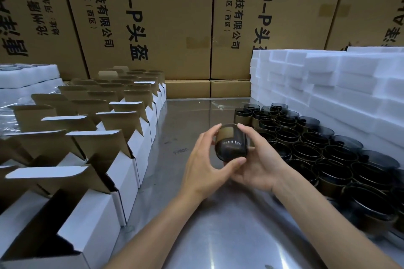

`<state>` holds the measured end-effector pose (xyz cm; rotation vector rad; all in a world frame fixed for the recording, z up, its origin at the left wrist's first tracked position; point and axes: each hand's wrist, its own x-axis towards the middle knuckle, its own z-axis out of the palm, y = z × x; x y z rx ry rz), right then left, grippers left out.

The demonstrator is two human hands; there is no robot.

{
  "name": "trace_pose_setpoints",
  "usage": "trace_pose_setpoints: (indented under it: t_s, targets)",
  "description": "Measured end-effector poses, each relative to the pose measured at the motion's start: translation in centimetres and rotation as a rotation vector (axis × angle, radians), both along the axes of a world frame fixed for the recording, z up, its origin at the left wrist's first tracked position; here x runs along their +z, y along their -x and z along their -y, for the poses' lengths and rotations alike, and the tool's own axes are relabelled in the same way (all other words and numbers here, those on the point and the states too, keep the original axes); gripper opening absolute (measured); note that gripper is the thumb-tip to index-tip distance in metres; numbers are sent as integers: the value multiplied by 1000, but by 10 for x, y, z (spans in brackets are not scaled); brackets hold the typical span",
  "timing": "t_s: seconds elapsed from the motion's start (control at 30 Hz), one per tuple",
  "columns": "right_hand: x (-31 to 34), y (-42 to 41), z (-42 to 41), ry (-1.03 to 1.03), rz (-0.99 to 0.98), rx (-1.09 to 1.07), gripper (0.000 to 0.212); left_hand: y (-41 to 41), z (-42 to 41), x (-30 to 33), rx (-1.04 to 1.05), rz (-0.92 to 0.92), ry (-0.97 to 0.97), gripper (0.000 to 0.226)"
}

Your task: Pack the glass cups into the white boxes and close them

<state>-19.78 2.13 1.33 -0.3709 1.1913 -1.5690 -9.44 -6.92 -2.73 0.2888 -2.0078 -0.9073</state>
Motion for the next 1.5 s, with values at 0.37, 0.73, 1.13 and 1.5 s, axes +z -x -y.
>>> trace_pose_setpoints:
  t_s: [0.37,0.73,1.13,1.5]
  targets:
    - [-5,-4,4,197,-155,-100,22,2,4,-3,42,26,152,84]
    - [-8,5,1,216,1,88,55,2,9,-1,38,-97,-173,68]
    - [-22,-3,16,134,-503,-259,90,3,8,-2,60,-57,-10,69]
    - [-13,3,5,179,-26,76,46,5,17,-4,-89,-175,-364,62]
